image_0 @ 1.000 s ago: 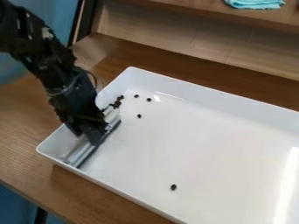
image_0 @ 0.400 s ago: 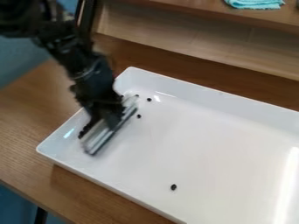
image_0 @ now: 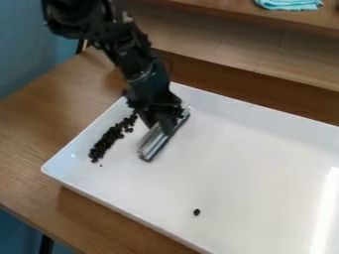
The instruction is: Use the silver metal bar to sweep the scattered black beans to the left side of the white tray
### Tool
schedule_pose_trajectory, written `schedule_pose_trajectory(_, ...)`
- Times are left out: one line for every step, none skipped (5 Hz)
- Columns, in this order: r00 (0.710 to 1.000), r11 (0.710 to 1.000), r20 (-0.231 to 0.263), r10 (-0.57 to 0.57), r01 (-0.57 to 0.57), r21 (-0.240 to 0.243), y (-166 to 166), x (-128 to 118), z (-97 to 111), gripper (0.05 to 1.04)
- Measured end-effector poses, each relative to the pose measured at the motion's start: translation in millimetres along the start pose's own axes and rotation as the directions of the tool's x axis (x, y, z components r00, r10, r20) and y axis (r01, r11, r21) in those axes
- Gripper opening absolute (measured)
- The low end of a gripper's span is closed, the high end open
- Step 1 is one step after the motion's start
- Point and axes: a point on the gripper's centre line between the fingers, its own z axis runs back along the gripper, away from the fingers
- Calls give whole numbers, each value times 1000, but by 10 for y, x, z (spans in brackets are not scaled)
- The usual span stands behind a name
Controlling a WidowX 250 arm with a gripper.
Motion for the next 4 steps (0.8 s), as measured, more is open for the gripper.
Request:
schedule_pose_trajectory(1000,1000,-1,-7,7,3,-30,136,-70,370)
schedule_pose_trajectory(1000,1000,-18,3,-2,21,17,141,-80,370)
schedule_pose_trajectory(999,998,-39,23,-21,53,137,92,-56,370)
schedule_pose_trajectory(997,996,-68,30,-24,87,310,-23,9,370)
